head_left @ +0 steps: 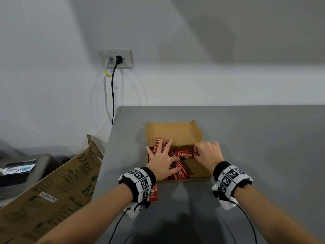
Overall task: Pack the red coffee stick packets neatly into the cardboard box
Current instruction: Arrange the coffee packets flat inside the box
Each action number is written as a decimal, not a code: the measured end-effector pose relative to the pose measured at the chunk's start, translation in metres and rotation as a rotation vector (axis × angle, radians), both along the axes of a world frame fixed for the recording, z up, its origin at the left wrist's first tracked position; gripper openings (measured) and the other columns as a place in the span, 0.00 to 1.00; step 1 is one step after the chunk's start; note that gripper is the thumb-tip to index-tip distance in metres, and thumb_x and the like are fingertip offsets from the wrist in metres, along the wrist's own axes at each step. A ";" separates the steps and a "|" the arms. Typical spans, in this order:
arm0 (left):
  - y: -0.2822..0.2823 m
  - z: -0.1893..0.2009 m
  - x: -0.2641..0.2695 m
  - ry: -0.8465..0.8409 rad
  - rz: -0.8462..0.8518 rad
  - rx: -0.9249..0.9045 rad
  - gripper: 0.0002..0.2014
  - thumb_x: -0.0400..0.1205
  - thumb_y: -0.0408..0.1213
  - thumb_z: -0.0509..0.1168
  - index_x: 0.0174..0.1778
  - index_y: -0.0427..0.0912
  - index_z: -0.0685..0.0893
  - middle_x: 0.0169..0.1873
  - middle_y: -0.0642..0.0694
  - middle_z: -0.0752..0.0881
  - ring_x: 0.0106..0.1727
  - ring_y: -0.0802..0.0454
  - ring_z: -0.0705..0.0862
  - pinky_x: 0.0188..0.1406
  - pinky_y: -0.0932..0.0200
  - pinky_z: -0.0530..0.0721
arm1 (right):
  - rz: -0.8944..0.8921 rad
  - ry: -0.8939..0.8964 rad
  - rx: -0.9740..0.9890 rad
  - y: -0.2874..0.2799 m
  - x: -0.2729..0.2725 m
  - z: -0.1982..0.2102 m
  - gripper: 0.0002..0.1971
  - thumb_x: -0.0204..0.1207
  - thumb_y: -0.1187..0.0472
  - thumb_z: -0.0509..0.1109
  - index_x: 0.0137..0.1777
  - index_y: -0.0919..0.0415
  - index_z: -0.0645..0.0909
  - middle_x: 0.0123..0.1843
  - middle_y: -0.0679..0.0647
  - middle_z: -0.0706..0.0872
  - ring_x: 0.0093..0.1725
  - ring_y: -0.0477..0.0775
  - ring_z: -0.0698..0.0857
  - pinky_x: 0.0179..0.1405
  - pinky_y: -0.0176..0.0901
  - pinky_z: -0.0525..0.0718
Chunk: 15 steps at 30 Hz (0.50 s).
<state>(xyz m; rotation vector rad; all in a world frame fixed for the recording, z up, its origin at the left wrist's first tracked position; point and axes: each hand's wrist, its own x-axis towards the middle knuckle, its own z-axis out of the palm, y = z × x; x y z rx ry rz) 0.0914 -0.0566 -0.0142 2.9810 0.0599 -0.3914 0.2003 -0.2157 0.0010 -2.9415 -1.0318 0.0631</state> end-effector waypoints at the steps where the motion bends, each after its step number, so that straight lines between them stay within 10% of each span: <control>1: 0.001 0.000 0.000 0.004 -0.004 -0.004 0.23 0.82 0.60 0.54 0.73 0.60 0.71 0.82 0.46 0.38 0.81 0.32 0.34 0.66 0.15 0.42 | 0.055 -0.022 0.033 0.000 -0.007 0.006 0.06 0.77 0.54 0.63 0.46 0.54 0.80 0.47 0.47 0.84 0.49 0.51 0.81 0.53 0.45 0.70; 7: 0.003 0.004 0.002 0.047 -0.007 -0.030 0.24 0.82 0.58 0.57 0.74 0.59 0.70 0.82 0.45 0.38 0.80 0.32 0.34 0.66 0.15 0.41 | 0.538 0.454 0.102 0.005 -0.078 0.024 0.10 0.79 0.51 0.65 0.48 0.55 0.84 0.44 0.48 0.88 0.39 0.38 0.82 0.46 0.28 0.79; 15: 0.002 0.004 0.003 0.036 0.025 -0.080 0.22 0.81 0.58 0.58 0.72 0.60 0.73 0.83 0.48 0.39 0.81 0.34 0.34 0.67 0.16 0.38 | 0.889 0.167 0.056 0.029 -0.108 0.000 0.21 0.74 0.59 0.71 0.67 0.61 0.76 0.55 0.61 0.88 0.53 0.62 0.87 0.55 0.55 0.83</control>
